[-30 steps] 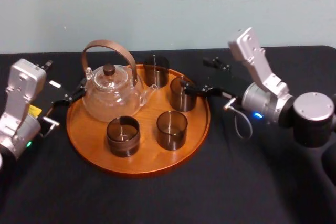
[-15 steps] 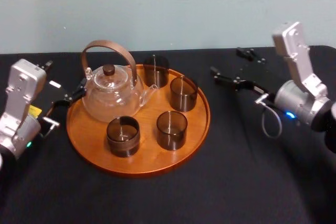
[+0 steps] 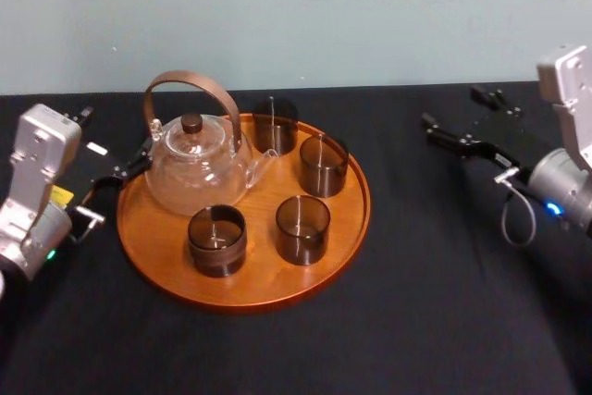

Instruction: Pick up the glass from the table and place it on the tray.

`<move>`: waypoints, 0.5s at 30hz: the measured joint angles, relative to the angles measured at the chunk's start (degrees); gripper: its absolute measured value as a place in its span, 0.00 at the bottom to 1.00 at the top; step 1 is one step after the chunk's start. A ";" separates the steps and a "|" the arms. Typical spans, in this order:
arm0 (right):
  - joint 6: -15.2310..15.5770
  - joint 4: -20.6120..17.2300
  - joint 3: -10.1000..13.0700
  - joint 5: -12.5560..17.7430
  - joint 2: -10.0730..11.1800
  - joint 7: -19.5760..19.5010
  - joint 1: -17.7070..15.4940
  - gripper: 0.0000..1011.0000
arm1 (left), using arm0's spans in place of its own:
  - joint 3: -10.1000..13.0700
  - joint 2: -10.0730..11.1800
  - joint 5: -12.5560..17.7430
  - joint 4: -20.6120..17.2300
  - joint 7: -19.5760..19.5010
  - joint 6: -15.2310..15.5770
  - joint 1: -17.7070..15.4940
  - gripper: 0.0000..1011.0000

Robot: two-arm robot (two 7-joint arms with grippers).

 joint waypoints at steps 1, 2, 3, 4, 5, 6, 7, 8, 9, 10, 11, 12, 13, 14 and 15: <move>0.02 0.15 0.22 0.02 0.01 -0.21 -0.08 0.99 | 0.00 0.00 0.00 0.00 0.00 0.00 0.00 0.99; 0.06 0.27 0.43 0.03 0.00 -0.40 -0.16 0.99 | 0.00 0.00 0.00 0.00 0.00 0.00 0.00 0.99; 0.12 0.36 0.63 0.03 0.01 -0.58 -0.24 0.99 | 0.00 0.00 0.00 0.00 0.00 0.00 0.00 0.99; 0.27 0.52 0.99 0.03 0.00 -0.93 -0.39 0.99 | 0.00 0.00 0.00 0.00 0.00 0.00 0.00 0.99; 0.27 0.52 0.99 0.03 0.01 -0.93 -0.39 0.99 | 0.00 0.00 0.00 0.00 0.00 0.00 0.00 0.99; 0.27 0.52 0.95 0.03 0.00 -0.91 -0.39 0.99 | 0.00 0.00 0.00 0.00 0.00 0.00 0.00 0.99; 0.27 0.52 0.95 0.03 0.00 -0.91 -0.39 0.99 | 0.01 0.00 0.00 0.00 0.00 0.00 0.00 0.99; 0.28 0.52 0.90 0.03 -0.01 -0.89 -0.38 0.99 | 0.00 0.00 0.00 0.00 0.00 0.00 0.00 0.99; 0.28 0.52 0.87 0.03 -0.01 -0.87 -0.37 0.99 | 0.00 0.00 0.00 0.00 0.00 0.00 0.00 0.99; 0.28 0.51 0.82 0.02 -0.02 -0.83 -0.35 0.99 | 0.00 0.00 0.00 0.00 0.00 0.00 0.00 0.99; 0.27 0.50 0.80 0.02 -0.02 -0.81 -0.34 0.99 | 0.00 0.00 0.00 0.00 0.00 0.00 0.00 0.99; 0.28 0.49 0.78 0.02 -0.02 -0.80 -0.33 0.99 | 0.00 0.00 0.00 0.00 0.00 0.00 0.00 0.99; 0.27 0.48 0.75 0.02 -0.02 -0.77 -0.31 0.99 | 0.00 0.00 0.00 0.00 0.00 0.00 0.00 0.99; 0.28 0.48 0.73 0.02 -0.02 -0.75 -0.30 0.99 | 0.00 0.00 0.00 0.00 0.00 0.00 0.00 0.99; 0.27 0.48 0.72 0.02 -0.02 -0.73 -0.29 0.99 | 0.01 0.00 0.00 0.00 0.00 0.00 0.00 0.99</move>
